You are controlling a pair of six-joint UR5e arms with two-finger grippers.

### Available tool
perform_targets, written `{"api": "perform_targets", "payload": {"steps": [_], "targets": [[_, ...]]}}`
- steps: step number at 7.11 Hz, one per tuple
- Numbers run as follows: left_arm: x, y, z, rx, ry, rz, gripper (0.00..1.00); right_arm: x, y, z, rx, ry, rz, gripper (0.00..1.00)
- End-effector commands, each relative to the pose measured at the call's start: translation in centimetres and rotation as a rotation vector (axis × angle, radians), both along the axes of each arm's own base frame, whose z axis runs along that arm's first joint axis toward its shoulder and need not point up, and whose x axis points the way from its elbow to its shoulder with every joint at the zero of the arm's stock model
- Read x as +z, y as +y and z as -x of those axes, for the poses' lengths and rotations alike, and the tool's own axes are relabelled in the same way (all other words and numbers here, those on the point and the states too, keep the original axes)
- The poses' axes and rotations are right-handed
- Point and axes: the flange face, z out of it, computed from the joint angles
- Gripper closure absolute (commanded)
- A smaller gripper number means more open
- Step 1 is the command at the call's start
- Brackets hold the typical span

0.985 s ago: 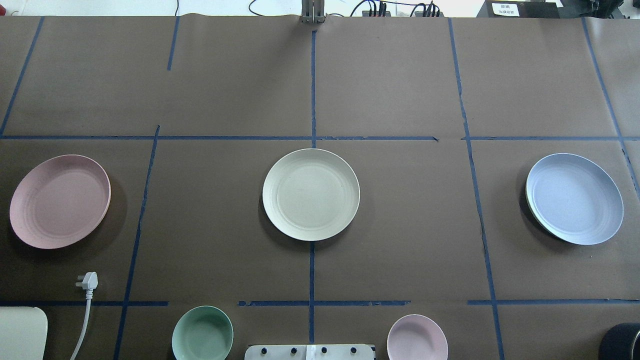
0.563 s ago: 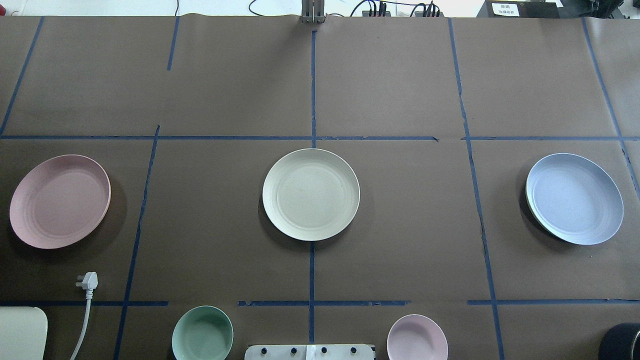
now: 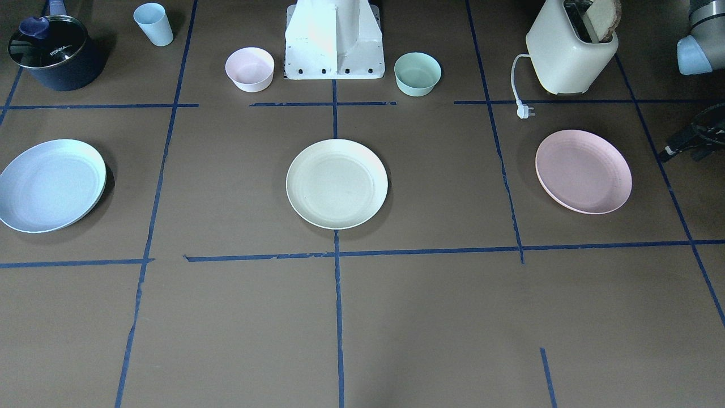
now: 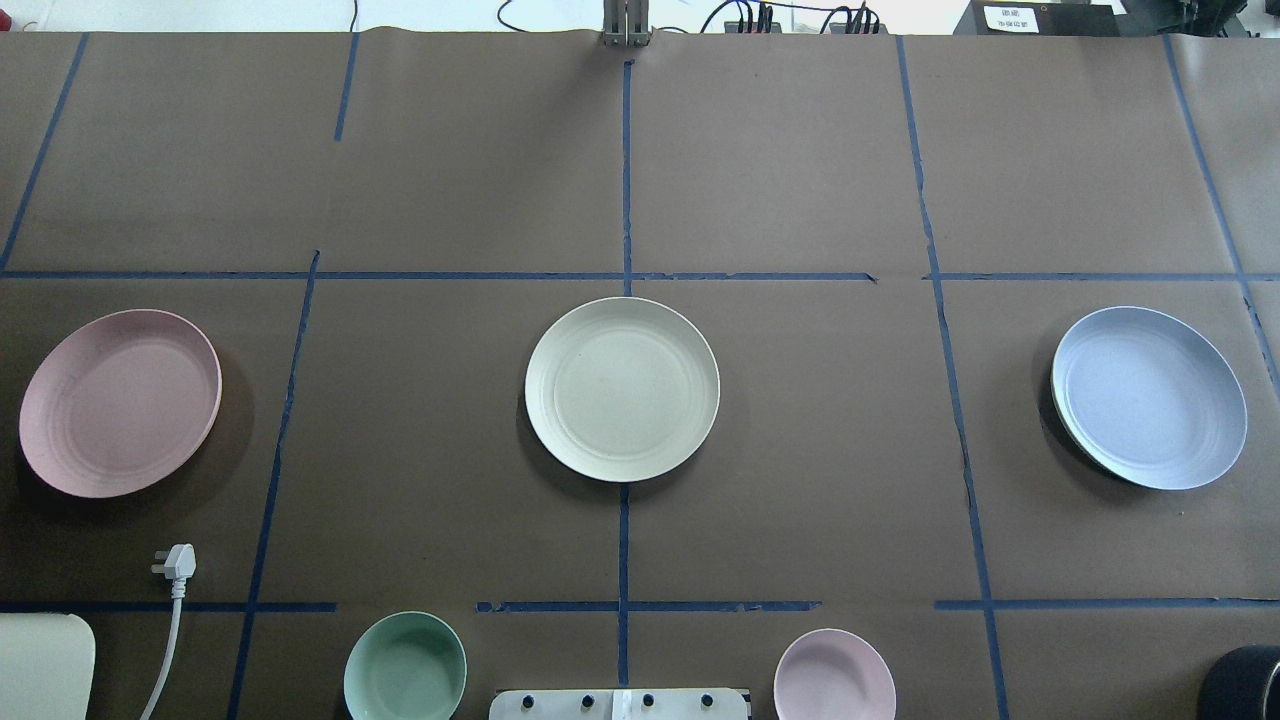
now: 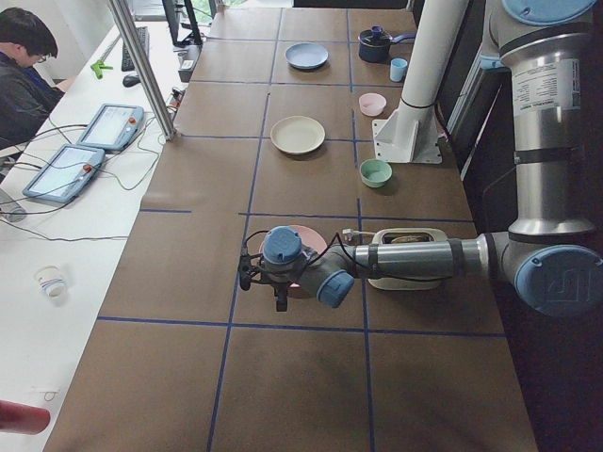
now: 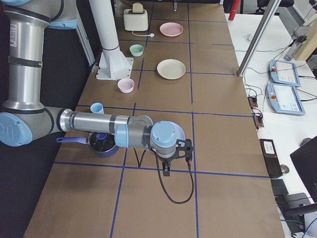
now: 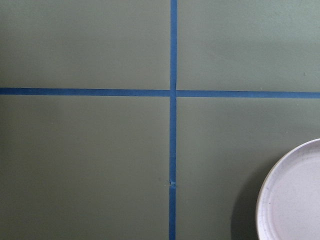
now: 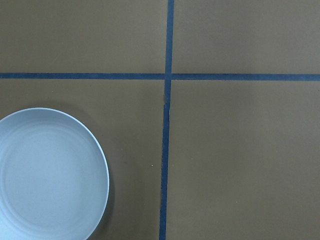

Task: Stack three plates with pink and blue

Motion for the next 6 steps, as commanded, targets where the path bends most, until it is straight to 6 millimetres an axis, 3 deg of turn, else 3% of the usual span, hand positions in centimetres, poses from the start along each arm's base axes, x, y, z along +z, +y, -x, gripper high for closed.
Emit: {"api": "perform_targets", "payload": {"steps": [1,3,6], "targets": [[0.4,0.8,-4.9,-0.012,-0.053,0.003,0.0,-0.2,0.0,0.0,0.0,0.0,-0.005,0.0],[0.4,1.7,-7.9,0.006,-0.041,0.025,0.0,-0.3,0.0,0.0,-0.001,0.004,-0.007,0.0],[1.9,2.2,-9.0,0.041,-0.052,0.033,0.03,-0.4,-0.1,0.0,-0.001,0.004,-0.009,0.0]]}}
